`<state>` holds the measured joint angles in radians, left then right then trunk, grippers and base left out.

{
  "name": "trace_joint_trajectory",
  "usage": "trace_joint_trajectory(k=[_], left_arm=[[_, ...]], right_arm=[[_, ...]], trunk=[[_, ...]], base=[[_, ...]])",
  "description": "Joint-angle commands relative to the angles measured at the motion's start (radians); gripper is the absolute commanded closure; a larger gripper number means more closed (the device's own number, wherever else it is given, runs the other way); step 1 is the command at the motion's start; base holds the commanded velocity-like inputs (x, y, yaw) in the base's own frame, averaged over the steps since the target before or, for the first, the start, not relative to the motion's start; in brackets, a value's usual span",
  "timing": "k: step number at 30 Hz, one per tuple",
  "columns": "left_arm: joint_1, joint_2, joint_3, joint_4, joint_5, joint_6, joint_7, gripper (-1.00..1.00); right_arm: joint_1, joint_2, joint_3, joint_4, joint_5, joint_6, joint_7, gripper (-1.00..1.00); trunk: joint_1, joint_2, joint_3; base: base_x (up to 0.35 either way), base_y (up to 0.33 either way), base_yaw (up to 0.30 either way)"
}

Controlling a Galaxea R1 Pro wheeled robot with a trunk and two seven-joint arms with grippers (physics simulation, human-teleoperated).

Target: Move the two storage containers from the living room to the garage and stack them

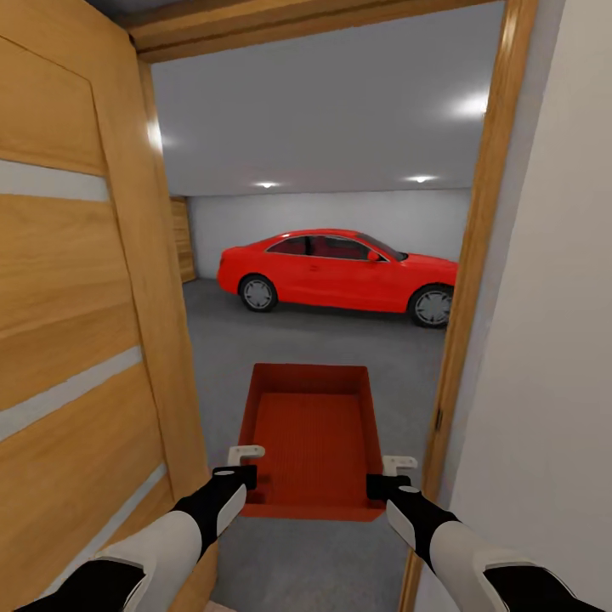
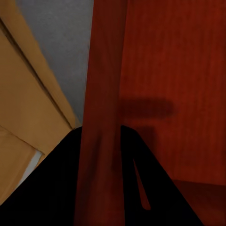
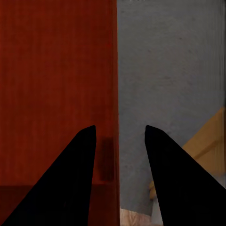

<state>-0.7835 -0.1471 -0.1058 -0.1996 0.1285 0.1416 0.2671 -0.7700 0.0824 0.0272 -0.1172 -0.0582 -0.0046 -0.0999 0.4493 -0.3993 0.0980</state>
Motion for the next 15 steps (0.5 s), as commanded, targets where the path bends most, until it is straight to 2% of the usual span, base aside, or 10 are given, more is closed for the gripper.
trace_joint_trajectory(k=[1,15], left_arm=[[0.0,0.003,0.008,-0.006,-0.021,-0.001,0.018,1.0],[0.0,0.003,0.008,-0.006,-0.021,-0.001,0.018,1.0]], right_arm=[[0.0,0.0,0.003,0.003,-0.017,0.0,-0.004,1.0],[0.0,0.0,0.003,0.003,-0.017,0.0,-0.004,1.0]], trunk=[[0.001,-0.001,0.0],[0.001,-0.001,0.005]], base=[[0.199,0.172,-0.238],[0.199,0.172,-0.238]])
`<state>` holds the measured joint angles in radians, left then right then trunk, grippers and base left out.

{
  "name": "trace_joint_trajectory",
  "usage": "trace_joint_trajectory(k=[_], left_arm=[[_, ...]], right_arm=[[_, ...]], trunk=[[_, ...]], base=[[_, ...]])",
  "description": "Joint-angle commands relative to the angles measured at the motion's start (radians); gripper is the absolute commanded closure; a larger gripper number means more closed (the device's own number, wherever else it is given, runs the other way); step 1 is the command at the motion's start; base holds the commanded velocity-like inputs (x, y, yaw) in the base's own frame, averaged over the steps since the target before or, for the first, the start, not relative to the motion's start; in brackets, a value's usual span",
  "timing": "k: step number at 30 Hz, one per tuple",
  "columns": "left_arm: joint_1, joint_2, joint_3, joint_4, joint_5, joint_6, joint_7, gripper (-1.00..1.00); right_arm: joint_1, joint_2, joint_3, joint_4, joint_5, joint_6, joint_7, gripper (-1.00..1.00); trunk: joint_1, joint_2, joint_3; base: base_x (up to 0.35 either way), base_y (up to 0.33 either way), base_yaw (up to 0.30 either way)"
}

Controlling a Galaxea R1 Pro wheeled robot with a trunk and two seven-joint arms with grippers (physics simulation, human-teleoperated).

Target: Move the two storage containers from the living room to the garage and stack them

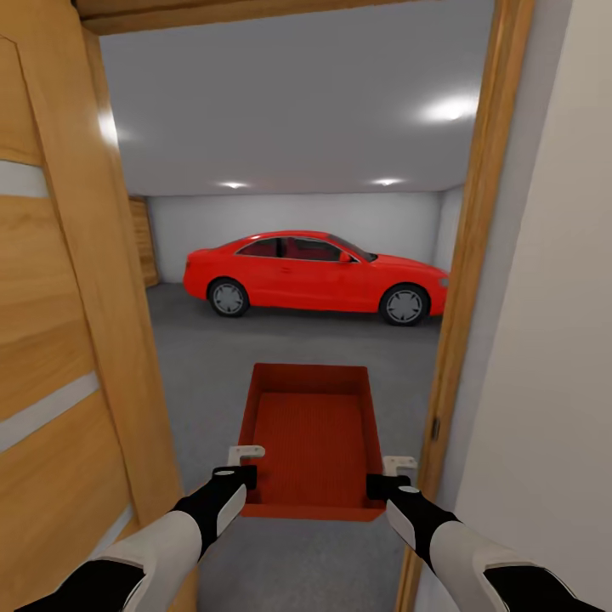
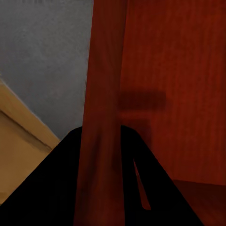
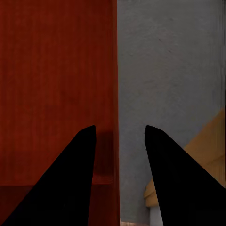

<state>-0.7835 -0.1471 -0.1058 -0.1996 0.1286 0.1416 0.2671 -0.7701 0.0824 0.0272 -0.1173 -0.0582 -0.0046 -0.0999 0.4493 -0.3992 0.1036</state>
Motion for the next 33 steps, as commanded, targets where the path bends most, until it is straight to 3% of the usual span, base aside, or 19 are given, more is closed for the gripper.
trace_joint_trajectory(k=[1,28,33], left_arm=[[0.0,0.003,0.008,-0.006,-0.021,0.0,0.018,1.0],[0.0,0.003,0.008,-0.006,-0.021,0.0,0.018,1.0],[0.0,0.003,0.008,-0.006,-0.021,0.0,0.018,1.0]], right_arm=[[0.0,0.0,0.003,0.003,-0.017,0.0,-0.004,1.0],[0.0,0.0,0.003,0.003,-0.017,0.0,-0.004,1.0],[0.0,0.0,0.003,0.003,-0.017,0.0,-0.004,1.0]], trunk=[[0.001,-0.001,0.0],[0.001,-0.001,0.01],[0.001,-0.001,0.011]], base=[[0.199,0.172,-0.238],[0.198,0.172,-0.238],[0.173,0.143,-0.083]])
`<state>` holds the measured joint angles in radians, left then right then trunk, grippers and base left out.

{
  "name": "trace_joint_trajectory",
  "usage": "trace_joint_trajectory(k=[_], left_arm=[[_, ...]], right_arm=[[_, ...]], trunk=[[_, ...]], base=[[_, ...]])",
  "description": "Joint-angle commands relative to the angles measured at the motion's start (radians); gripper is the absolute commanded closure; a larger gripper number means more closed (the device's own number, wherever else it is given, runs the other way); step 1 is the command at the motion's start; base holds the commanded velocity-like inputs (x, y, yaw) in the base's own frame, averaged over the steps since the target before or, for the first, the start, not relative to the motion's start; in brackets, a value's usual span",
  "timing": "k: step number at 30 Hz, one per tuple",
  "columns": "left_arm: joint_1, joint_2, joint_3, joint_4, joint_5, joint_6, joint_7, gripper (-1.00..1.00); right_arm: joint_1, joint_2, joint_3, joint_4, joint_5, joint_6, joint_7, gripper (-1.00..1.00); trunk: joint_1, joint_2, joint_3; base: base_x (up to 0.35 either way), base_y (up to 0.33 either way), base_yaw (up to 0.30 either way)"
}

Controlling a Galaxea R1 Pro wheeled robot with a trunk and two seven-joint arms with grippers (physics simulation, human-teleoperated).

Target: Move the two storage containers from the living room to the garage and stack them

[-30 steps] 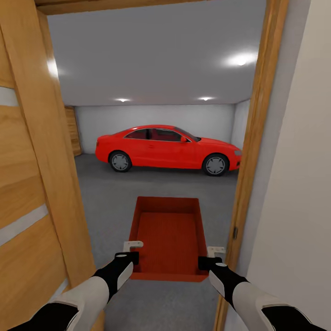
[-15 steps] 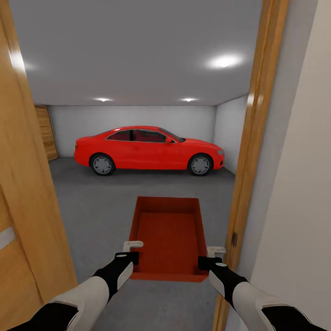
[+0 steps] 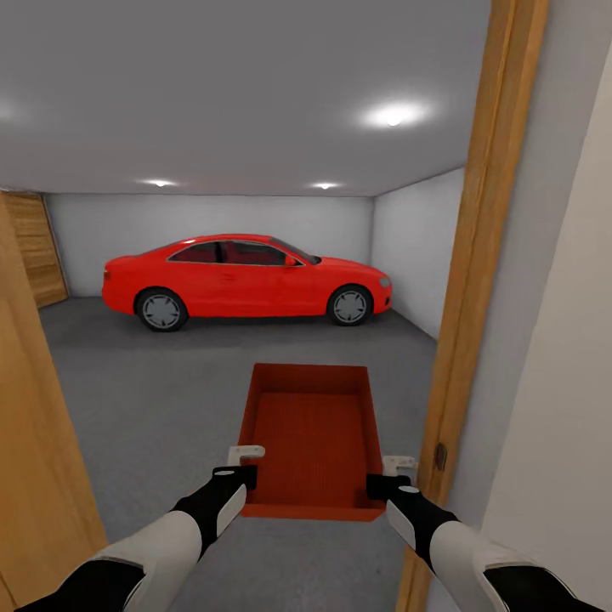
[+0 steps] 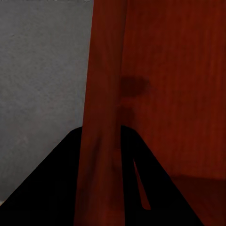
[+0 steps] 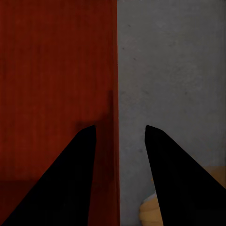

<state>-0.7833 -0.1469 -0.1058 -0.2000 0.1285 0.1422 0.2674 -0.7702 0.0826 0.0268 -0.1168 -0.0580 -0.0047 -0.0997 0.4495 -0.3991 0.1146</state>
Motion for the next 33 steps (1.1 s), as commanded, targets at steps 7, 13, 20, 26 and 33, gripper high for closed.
trace_joint_trajectory(k=[7,13,20,26,33], left_arm=[[-0.001,0.003,0.008,-0.006,-0.021,-0.001,0.018,1.0],[-0.001,0.003,0.008,-0.006,-0.021,-0.001,0.018,1.0],[0.0,0.003,0.008,-0.006,-0.021,-0.001,0.018,1.0],[-0.001,0.003,0.008,-0.006,-0.021,-0.001,0.018,1.0],[-0.001,0.002,0.008,-0.006,-0.021,-0.001,0.019,1.0]], right_arm=[[0.0,0.0,0.004,0.003,-0.017,0.0,-0.004,1.0],[0.0,-0.001,0.004,0.002,-0.017,0.001,-0.004,1.0],[0.0,0.0,0.004,0.003,-0.017,-0.002,-0.003,1.0],[0.0,0.002,0.004,0.003,-0.017,0.0,-0.003,1.0],[0.0,-0.001,0.002,0.003,-0.017,0.0,-0.003,1.0]], trunk=[[0.001,-0.001,0.0],[0.001,-0.001,0.0],[0.001,-0.001,0.0],[0.001,-0.001,0.0],[0.001,-0.001,0.0]], base=[[0.032,0.023,-0.006],[0.002,0.001,0.0],[0.0,0.0,0.0],[0.0,0.0,0.0],[0.0,0.0,0.152]])
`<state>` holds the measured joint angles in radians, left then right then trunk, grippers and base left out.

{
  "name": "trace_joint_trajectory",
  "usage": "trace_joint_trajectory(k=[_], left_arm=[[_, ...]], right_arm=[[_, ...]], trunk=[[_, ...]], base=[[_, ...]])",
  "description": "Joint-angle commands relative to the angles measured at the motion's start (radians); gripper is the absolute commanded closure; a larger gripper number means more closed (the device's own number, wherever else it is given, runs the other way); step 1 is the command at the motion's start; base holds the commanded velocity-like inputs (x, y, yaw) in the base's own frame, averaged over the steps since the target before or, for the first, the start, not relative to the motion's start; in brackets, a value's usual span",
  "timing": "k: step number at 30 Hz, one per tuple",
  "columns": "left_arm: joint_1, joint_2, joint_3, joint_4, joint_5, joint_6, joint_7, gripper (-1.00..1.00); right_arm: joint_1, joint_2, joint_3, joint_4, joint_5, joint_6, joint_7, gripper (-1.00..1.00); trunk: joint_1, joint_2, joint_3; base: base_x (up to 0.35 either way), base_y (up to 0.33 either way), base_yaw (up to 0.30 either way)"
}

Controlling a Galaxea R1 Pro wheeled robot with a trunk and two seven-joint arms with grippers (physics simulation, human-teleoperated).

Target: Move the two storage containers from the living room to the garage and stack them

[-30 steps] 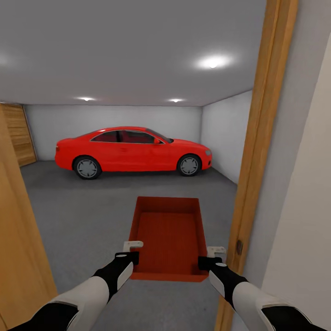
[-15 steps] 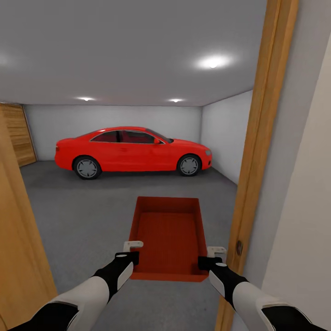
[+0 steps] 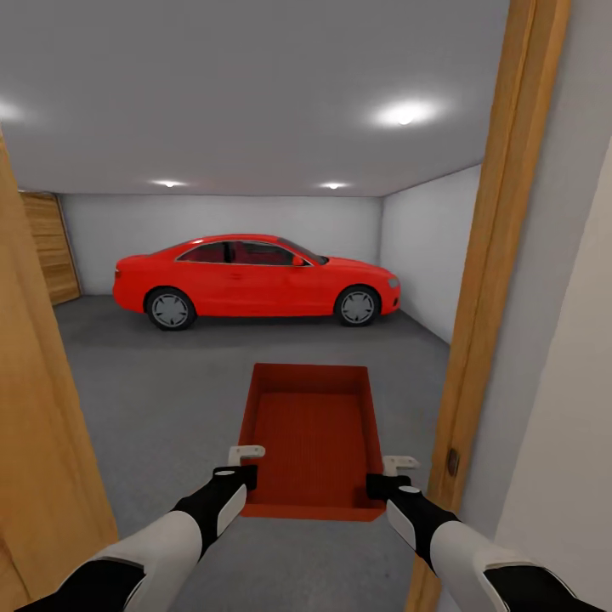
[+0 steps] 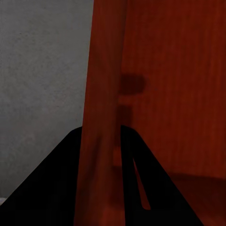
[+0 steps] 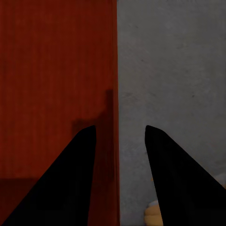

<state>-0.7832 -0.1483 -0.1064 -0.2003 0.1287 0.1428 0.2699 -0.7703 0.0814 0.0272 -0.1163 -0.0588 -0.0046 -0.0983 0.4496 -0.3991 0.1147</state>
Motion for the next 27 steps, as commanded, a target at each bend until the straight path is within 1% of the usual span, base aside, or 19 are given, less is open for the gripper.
trace_joint_trajectory(k=[1,13,21,27], left_arm=[[-0.001,0.003,0.008,-0.005,-0.021,-0.002,0.017,1.0],[-0.001,0.004,0.008,-0.005,-0.021,-0.002,0.016,1.0],[-0.001,0.004,0.008,-0.005,-0.021,-0.002,0.017,1.0],[-0.001,0.003,0.008,-0.005,-0.021,-0.002,0.016,1.0]], right_arm=[[0.0,0.0,0.002,0.003,-0.016,0.0,-0.004,1.0],[0.0,0.003,0.003,0.003,-0.016,0.0,-0.004,1.0],[0.0,0.001,0.002,0.002,-0.016,0.0,-0.005,1.0],[0.0,0.001,0.002,0.002,-0.016,0.0,-0.004,1.0]], trunk=[[0.0,-0.001,0.0],[0.0,-0.001,0.0],[0.0,-0.001,0.0],[0.0,-0.001,0.0]], base=[[0.0,0.0,0.104],[0.0,0.0,0.018],[0.0,0.0,0.193],[0.001,0.0,0.038]])
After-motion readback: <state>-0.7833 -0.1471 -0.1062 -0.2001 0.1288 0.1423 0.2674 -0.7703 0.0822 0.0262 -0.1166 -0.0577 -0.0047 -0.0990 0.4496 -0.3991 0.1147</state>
